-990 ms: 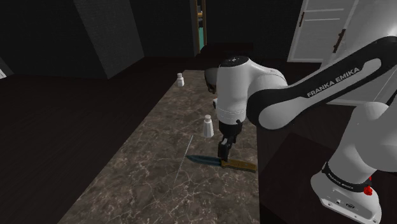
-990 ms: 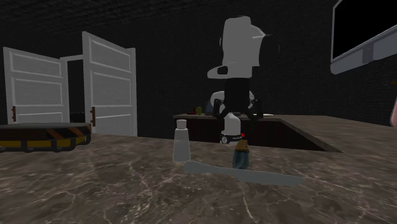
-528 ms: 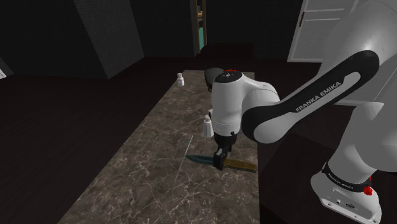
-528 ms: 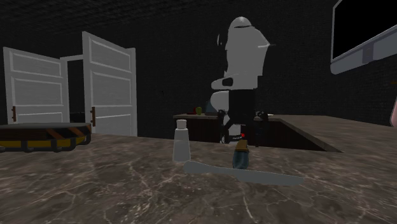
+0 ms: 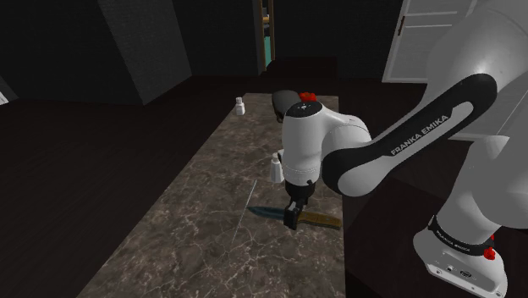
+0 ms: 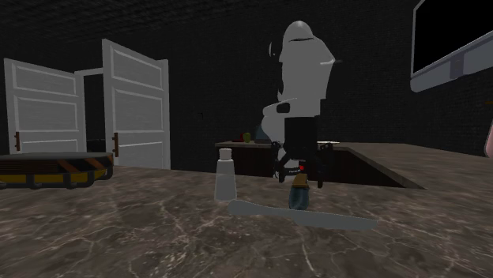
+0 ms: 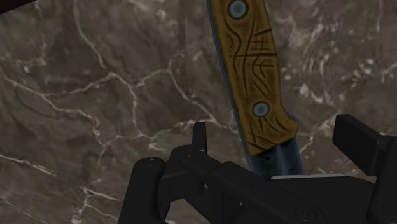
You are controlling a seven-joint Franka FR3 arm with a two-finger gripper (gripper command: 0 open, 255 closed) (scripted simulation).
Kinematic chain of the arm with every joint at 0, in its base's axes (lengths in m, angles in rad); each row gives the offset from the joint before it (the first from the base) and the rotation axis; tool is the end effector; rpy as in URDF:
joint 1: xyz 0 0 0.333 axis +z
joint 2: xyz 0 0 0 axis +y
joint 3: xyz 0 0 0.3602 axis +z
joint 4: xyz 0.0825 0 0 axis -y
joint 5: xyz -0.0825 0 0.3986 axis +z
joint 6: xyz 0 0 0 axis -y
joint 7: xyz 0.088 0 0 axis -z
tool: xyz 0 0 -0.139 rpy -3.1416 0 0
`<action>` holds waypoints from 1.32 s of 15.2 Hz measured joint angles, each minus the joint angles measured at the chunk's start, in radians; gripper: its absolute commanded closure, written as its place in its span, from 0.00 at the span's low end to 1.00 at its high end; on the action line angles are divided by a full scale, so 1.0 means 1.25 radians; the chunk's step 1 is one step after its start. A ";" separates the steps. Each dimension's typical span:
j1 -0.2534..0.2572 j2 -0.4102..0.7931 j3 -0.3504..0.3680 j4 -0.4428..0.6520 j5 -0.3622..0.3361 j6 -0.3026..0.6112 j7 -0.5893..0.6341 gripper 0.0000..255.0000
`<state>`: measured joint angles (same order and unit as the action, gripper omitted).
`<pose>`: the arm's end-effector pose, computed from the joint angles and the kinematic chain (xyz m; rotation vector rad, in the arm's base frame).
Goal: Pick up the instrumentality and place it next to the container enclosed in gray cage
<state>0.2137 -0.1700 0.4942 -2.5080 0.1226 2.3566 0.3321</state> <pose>0.3447 0.2978 0.3380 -3.1038 -0.4422 0.0021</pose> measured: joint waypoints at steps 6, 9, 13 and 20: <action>0.000 0.000 0.000 0.000 0.000 0.000 0.000 1.00; 0.000 0.000 0.000 0.000 0.000 0.000 0.000 1.00; 0.002 -0.012 -0.002 0.004 0.005 -0.015 -0.003 1.00; 0.006 -0.059 -0.013 0.041 0.021 -0.096 -0.017 1.00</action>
<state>0.2213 -0.2438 0.4774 -2.4571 0.1492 2.2371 0.3112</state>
